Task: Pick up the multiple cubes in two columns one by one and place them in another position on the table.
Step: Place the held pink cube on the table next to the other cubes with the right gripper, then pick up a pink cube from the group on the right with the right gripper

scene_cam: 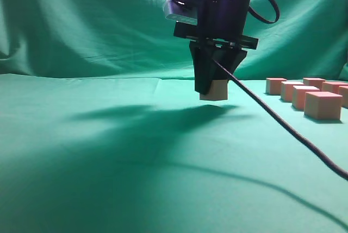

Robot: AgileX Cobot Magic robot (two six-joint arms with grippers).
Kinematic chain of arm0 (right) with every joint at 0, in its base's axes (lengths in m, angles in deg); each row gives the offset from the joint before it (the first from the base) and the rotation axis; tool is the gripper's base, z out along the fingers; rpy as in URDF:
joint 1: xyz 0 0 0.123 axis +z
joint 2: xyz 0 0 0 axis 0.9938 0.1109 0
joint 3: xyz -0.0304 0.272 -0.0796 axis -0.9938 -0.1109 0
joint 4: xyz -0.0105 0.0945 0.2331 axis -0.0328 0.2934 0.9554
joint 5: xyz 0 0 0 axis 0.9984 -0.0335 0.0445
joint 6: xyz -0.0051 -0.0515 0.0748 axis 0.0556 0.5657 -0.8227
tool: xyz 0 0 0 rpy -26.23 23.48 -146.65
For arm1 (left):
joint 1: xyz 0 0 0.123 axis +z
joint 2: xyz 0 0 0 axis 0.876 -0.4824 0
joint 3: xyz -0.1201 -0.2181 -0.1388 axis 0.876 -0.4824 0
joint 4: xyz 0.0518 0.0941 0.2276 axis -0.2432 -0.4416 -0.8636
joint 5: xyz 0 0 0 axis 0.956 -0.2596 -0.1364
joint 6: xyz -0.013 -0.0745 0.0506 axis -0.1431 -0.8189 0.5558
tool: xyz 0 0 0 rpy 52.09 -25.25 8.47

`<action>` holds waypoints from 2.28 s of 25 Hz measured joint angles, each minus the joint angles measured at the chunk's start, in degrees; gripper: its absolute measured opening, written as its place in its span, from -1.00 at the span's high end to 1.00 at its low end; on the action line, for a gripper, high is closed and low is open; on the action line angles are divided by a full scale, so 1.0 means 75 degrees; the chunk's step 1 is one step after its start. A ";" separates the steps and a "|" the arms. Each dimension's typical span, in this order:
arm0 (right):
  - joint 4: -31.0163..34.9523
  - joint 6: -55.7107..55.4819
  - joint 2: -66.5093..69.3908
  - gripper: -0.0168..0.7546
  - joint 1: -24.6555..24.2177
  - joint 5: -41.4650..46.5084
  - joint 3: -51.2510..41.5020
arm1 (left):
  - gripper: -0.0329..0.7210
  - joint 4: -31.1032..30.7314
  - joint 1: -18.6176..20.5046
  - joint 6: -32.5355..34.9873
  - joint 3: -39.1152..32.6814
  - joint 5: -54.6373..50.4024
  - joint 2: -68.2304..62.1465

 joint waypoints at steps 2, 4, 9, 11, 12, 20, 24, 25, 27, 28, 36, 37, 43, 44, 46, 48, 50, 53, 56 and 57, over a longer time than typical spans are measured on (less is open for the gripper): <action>0.0044 0.0000 0.0045 0.28 0.0000 0.0072 0.0000 | 0.91 0.0000 0.0000 0.0000 0.0000 0.0000 0.0000; 0.0074 0.0000 0.0166 0.28 0.0000 0.0115 0.0000 | 0.91 0.0000 0.0000 0.0000 0.0000 0.0000 0.0000; 0.0122 0.0013 0.0179 0.28 0.0000 0.0116 0.0030 | 0.91 0.0000 0.0000 0.0000 0.0000 0.0000 0.0000; 0.0122 0.0013 0.0179 0.28 0.0000 0.0116 0.0030 | 0.91 0.0000 0.0000 0.0000 0.0000 0.0000 0.0000; 0.0122 0.0013 0.0179 0.28 0.0000 0.0116 0.0030 | 0.91 0.0000 0.0000 0.0000 0.0000 0.0000 0.0000; 0.0134 0.0013 0.0215 -0.61 0.0000 0.0670 0.0646 | 0.91 0.0000 0.0000 0.0000 0.0000 0.0000 0.0000; 0.0107 -0.0379 0.0198 -0.70 0.0000 0.0940 0.1788 | 0.91 0.0000 0.0000 0.0000 0.0000 0.0000 0.0000; 0.0078 -0.0639 0.0147 -0.81 0.0000 0.0959 0.1997 | 0.91 0.0000 0.0000 0.0000 0.0000 0.0000 0.0000; 0.0051 -0.1024 -0.0041 -0.77 0.0000 0.0986 0.2179 | 0.91 0.0000 0.0000 0.0000 0.0000 0.0000 0.0000; 0.0047 -0.1135 -0.0203 -0.77 0.0000 0.1008 0.2198 | 0.91 0.0000 0.0000 0.0000 0.0000 0.0000 0.0000; -0.0543 -0.1532 -0.2362 -0.46 0.0000 0.1096 0.1509 | 0.91 0.0000 0.0000 0.0000 0.0000 0.0000 0.0000; -0.0693 -0.1554 -0.2666 -0.46 0.0000 0.1096 0.1200 | 0.91 0.0000 0.0000 0.0000 0.0000 0.0000 0.0000; -0.1127 -0.2011 -0.4513 -0.46 -0.0355 0.1146 -0.1076 | 0.91 0.0000 0.0000 0.0000 0.0000 0.0000 0.0000; -0.1142 -0.2118 -0.4713 -0.46 -0.0545 0.1146 -0.1483 | 0.91 0.0000 0.0000 0.0000 0.0000 0.0000 0.0000; -0.1157 -0.2331 -0.5183 -0.46 -0.1007 0.1146 -0.2288 | 0.91 0.0000 0.0000 0.0000 0.0000 0.0000 0.0000; -0.1186 -0.2459 -0.5500 -0.46 -0.1483 0.1146 -0.3005 | 0.91 0.0000 0.0000 0.0000 0.0000 0.0000 0.0000; -0.1212 -0.2528 -0.5833 -0.46 -0.1990 0.1109 -0.3707 | 0.91 0.0000 0.0000 0.0000 0.0000 0.0000 0.0000; -0.1220 -0.2699 -0.6097 -0.46 -0.2551 0.0932 -0.4764 | 0.91 0.0000 0.0000 0.0000 0.0000 0.0000 0.0000; -0.1220 -0.2805 -0.6164 -0.33 -0.2902 0.0170 -0.5830 | 0.91 0.0000 0.0000 0.0000 0.0000 0.0000 0.0000; -0.1220 -0.2820 -0.6164 -0.33 -0.2967 -0.0179 -0.6114 | 0.91 0.0000 0.0000 0.0000 0.0000 0.0000 0.0000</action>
